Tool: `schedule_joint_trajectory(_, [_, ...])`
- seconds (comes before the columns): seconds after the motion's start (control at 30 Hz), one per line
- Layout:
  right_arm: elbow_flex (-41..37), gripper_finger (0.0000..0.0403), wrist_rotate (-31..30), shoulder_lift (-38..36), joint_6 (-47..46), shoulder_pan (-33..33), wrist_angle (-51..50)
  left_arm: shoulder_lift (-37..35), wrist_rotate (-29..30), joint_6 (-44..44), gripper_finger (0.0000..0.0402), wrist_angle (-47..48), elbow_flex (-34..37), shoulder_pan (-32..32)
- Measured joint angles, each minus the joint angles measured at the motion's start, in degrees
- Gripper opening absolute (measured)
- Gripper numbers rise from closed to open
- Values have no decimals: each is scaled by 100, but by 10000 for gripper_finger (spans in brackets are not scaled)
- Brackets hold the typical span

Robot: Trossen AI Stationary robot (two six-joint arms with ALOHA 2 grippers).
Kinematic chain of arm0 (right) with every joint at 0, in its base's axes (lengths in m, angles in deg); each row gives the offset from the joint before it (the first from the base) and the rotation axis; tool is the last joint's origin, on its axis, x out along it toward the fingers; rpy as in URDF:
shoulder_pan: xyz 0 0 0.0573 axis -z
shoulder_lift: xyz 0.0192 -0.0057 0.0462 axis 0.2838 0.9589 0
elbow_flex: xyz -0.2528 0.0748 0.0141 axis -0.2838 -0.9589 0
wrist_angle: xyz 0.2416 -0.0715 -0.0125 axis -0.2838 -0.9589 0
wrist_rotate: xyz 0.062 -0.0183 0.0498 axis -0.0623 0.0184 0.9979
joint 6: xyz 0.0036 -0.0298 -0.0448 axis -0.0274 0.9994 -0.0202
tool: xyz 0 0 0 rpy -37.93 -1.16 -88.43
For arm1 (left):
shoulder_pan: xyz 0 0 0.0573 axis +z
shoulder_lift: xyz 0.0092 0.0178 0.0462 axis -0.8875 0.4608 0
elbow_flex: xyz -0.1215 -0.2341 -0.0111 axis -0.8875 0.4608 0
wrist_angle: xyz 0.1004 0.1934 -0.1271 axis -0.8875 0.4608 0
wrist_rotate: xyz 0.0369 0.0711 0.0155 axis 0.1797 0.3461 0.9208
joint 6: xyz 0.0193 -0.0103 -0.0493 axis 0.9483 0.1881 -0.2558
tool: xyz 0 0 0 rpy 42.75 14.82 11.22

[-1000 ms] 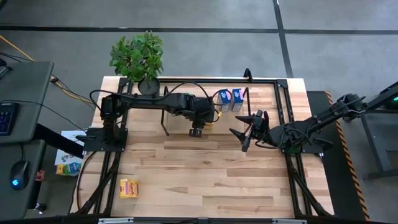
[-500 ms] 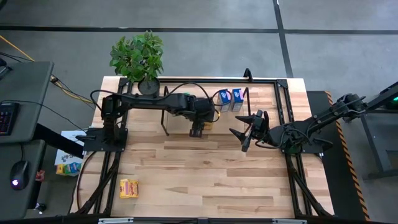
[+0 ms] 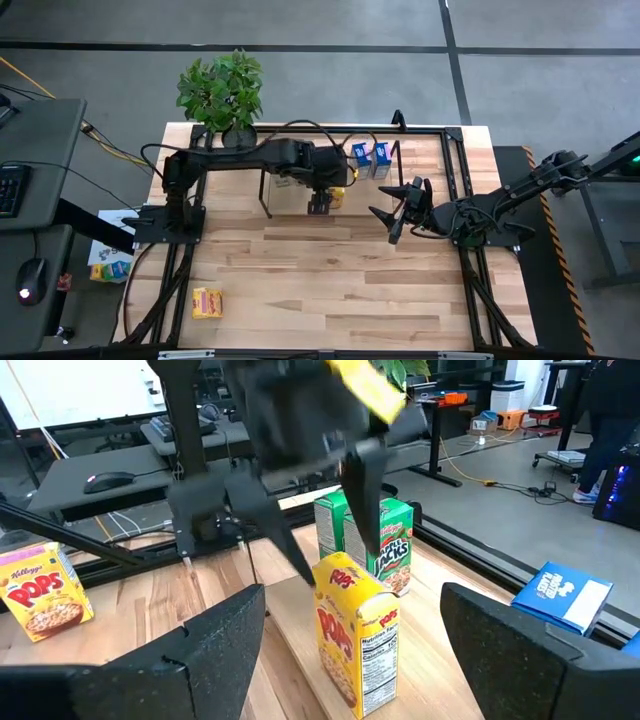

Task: Stack cereal on shelf
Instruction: Put the top yellow cereal box on the shelf, then put the yellow cereal box aligned with the other yellow cereal box on the shelf

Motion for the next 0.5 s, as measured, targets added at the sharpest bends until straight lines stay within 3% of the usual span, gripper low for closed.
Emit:
schedule_joint_trajectory(0.27, [0, 296, 3, 2, -1, 1, 0, -52, -13, -739, 247, 1564, -1222, -16])
schedule_joint_trajectory(0.37, [0, 296, 5, 0, 0, 0, -4, -296, -38, -1051, 244, 1913, -1143, -80])
schedule_joint_trajectory(0.5, [0, 296, 30, 1, 1, 2, -65, -911, -49, -1825, 242, 1704, -413, -379])
